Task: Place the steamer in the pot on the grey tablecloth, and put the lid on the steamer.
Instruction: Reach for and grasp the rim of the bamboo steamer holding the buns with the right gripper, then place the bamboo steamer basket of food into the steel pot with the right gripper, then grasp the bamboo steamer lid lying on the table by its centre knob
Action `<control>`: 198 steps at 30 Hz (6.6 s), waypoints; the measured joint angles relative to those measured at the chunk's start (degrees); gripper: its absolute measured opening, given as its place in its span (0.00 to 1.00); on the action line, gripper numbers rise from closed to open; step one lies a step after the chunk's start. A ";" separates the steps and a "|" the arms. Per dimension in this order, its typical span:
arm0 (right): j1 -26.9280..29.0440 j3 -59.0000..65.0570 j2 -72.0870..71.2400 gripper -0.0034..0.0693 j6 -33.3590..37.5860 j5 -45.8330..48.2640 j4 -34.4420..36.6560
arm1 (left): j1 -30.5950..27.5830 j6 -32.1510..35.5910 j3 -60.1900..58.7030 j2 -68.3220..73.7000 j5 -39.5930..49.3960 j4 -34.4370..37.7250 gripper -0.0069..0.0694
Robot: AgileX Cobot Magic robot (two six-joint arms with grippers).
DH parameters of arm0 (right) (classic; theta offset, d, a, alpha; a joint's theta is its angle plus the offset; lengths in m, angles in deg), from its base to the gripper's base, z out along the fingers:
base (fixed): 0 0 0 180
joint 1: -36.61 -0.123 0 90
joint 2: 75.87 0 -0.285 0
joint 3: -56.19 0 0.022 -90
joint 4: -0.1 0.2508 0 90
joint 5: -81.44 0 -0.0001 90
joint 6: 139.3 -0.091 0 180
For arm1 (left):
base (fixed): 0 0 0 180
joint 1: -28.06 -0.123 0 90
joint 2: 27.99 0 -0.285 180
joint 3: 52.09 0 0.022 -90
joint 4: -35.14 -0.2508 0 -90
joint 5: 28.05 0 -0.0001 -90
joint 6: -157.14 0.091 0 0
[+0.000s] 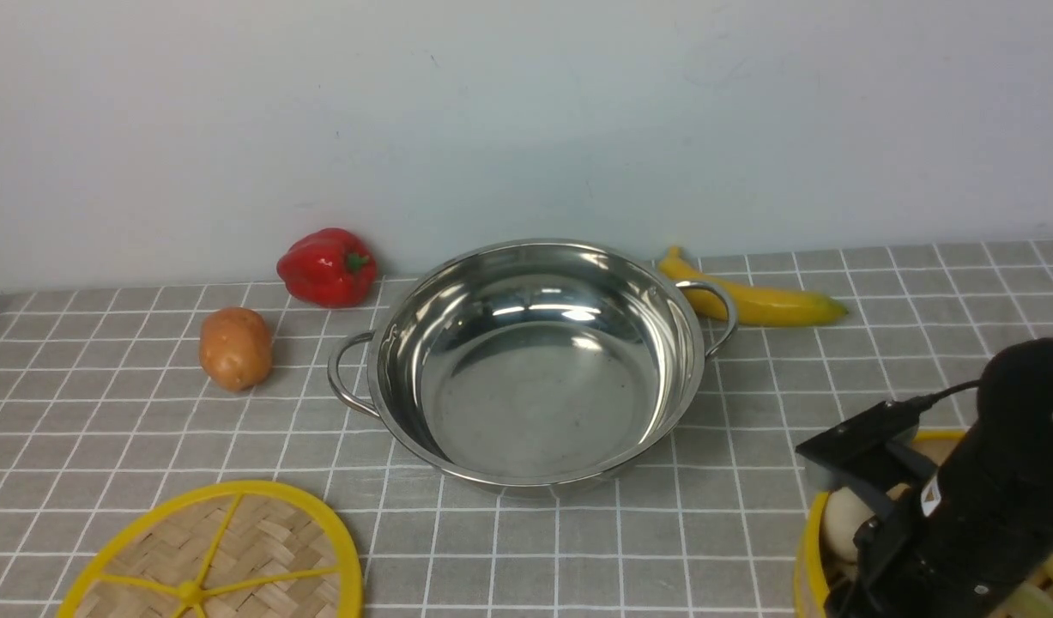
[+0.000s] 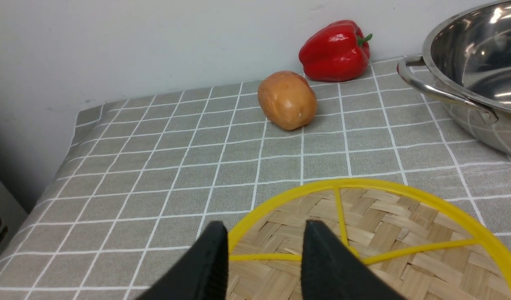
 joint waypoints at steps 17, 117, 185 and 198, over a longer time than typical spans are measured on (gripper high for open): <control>0.00 -0.01 2.01 0.41 -0.05 -1.32 -0.11 | 0.00 0.00 0.00 0.00 0.00 0.00 0.41; -18.22 -65.14 38.69 0.13 26.19 17.64 -18.14 | 0.00 0.00 0.00 0.00 0.00 0.00 0.41; -17.53 -92.40 28.15 0.04 -14.40 15.68 -26.42 | 0.00 0.00 0.00 0.00 0.00 0.00 0.41; -0.90 -44.85 -8.40 0.07 -23.02 0.55 -30.26 | 0.00 0.00 0.00 0.00 0.00 0.00 0.41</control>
